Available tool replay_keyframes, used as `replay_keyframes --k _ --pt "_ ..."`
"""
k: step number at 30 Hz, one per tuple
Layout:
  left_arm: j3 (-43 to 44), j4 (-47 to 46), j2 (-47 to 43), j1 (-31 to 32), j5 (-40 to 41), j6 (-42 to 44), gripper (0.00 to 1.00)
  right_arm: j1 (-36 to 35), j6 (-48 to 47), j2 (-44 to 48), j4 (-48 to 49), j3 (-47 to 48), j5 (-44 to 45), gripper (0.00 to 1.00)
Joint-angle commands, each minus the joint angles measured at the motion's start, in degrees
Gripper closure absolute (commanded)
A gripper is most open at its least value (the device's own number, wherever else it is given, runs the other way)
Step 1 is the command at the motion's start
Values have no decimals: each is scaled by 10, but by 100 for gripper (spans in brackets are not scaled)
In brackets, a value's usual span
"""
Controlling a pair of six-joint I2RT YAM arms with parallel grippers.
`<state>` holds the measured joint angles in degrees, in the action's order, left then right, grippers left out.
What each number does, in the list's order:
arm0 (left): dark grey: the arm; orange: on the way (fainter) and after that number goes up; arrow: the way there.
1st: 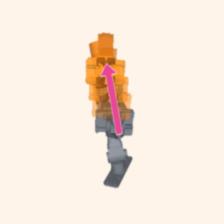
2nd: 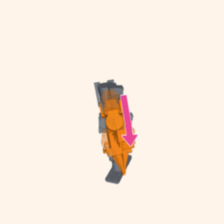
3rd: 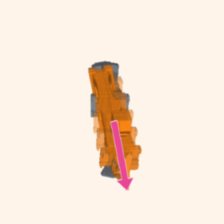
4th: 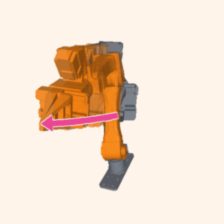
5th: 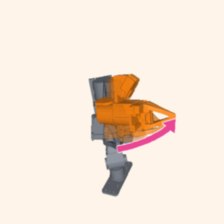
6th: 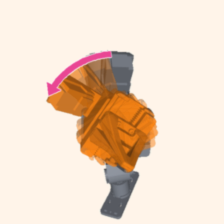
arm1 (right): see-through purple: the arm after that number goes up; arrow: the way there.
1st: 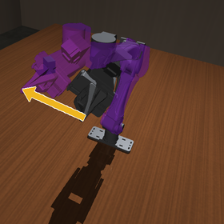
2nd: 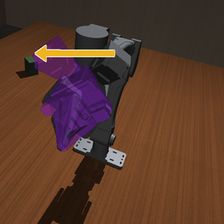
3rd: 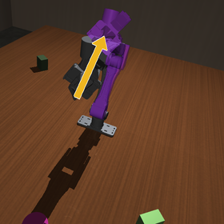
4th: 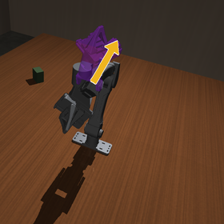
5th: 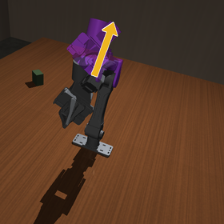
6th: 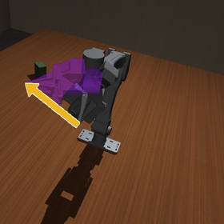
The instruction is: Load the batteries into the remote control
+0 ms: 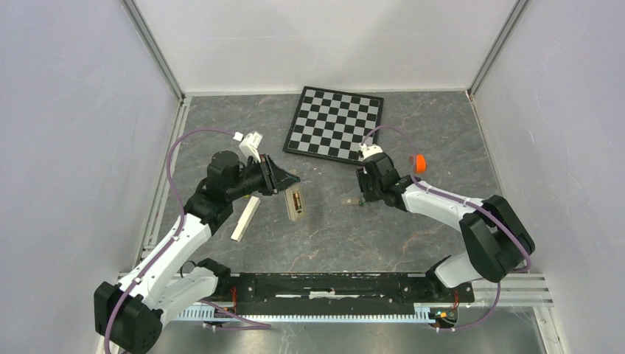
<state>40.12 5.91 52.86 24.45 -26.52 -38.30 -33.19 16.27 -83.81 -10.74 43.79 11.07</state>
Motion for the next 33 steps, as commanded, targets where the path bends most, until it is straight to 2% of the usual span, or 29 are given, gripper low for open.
replay_keyframes --k 1,7,27,33 --pt "1 -10 -11 -3 3 18 98 25 -74 18 -33 4 20 53" --pt "2 -10 -8 -4 3 18 98 40 -138 -4 -68 25 -7 52" --pt "10 -17 7 -6 -1 18 98 44 -82 -73 -39 59 2 48" --pt "12 -18 13 -7 -2 20 98 44 -101 -74 -38 43 -8 50"
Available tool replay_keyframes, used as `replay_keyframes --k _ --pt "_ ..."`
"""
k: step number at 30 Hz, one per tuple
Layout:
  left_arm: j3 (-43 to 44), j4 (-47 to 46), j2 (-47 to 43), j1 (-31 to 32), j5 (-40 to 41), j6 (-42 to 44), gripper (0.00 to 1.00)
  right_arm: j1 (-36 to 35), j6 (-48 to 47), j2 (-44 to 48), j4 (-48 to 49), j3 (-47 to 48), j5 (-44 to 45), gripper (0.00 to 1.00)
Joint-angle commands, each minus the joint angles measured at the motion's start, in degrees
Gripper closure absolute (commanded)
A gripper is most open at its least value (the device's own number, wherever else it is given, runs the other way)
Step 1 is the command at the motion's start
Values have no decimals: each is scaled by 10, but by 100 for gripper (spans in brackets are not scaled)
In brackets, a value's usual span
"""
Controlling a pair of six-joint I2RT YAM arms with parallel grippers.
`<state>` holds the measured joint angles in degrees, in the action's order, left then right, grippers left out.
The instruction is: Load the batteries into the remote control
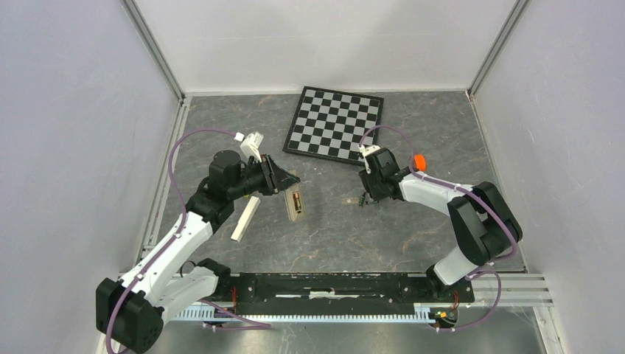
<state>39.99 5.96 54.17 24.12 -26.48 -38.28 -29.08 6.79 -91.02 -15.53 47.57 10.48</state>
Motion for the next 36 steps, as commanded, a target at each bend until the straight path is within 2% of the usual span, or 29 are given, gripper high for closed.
replay_keyframes --k 1,8,23,32,36 --pt "13 -17 -1 -3 -2 21 98 3 -12 4 11 1 -1 50" --pt "11 -17 -1 -5 -3 21 98 3 -51 37 5 -19 -30 55" --pt "4 -15 -10 -7 -2 19 98 3 -50 95 -9 -41 -94 53" --pt "16 -13 -1 -7 -3 20 98 3 -178 75 2 -25 -79 47" --pt "25 -6 6 -8 -4 21 98 3 -232 54 -11 -12 -123 47"
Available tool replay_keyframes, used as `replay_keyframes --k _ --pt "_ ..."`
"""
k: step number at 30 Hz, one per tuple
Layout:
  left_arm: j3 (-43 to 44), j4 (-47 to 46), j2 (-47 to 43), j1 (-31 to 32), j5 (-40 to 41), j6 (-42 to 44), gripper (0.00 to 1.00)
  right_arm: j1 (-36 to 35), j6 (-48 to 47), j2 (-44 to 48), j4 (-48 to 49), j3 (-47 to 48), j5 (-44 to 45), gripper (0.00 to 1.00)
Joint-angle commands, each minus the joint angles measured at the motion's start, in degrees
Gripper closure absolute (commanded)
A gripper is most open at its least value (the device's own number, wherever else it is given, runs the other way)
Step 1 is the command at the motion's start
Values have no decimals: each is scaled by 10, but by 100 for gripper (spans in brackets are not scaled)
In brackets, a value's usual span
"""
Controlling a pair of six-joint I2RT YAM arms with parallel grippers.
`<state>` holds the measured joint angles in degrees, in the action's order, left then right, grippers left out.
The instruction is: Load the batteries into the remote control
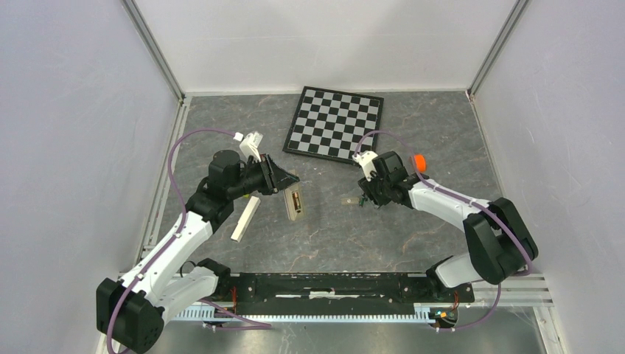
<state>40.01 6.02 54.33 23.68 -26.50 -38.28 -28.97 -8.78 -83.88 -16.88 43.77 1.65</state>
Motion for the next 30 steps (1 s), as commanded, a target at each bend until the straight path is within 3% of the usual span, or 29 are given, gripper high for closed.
replay_keyframes --k 1,15,20,26,30 --pt "27 -5 6 -4 -4 22 98 1 -83 -19 3 25 -44 47" --pt "37 -1 15 -4 -7 27 98 1 -95 -48 18 35 -78 48" --pt "38 0 14 -5 -9 28 98 2 -84 -56 5 51 -77 55" --pt "39 1 10 -6 -8 30 98 1 -10 -28 25 56 -55 49" --pt "38 5 6 -8 -8 32 98 1 93 -14 26 65 40 47"
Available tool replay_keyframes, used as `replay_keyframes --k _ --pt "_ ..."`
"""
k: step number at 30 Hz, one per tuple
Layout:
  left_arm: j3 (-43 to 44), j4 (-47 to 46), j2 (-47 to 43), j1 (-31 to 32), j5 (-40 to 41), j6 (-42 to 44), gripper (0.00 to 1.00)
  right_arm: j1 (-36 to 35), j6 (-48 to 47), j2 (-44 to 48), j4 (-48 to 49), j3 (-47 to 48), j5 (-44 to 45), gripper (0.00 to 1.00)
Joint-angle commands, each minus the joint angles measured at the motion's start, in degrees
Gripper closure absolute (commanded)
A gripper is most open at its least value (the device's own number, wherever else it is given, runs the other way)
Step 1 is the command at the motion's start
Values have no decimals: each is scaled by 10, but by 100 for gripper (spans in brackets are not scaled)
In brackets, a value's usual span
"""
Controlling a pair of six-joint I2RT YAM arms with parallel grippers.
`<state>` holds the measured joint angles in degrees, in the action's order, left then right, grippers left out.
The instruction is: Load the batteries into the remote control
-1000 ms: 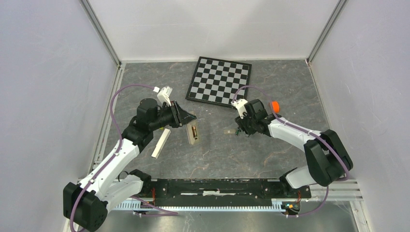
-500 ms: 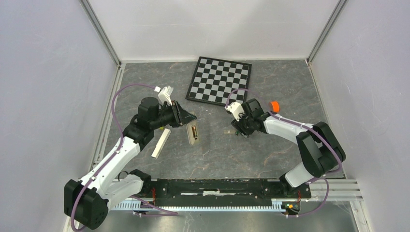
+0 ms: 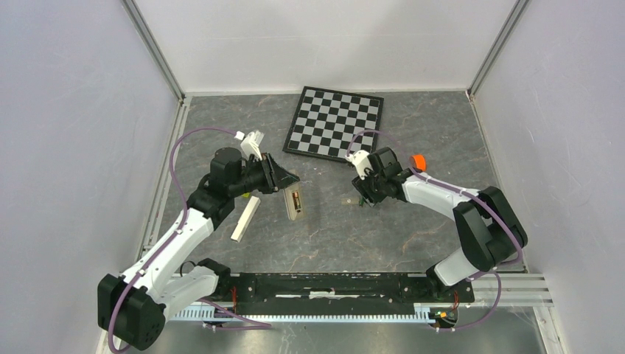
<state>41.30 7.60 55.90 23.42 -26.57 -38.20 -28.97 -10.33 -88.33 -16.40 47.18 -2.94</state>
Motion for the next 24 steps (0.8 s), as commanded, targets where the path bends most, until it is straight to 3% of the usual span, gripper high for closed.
replay_keyframes --k 1,7,15,24 --pt "25 -10 -11 -5 -7 32 98 1 142 32 14 34 108 48" --pt "19 -14 -15 -7 -8 32 98 -2 402 61 -2 -14 235 44" --pt "4 -21 -27 -8 -16 38 98 -48 550 57 -36 -16 297 38" --pt "0 -21 -32 -12 -20 42 98 -98 660 23 -82 13 358 42"
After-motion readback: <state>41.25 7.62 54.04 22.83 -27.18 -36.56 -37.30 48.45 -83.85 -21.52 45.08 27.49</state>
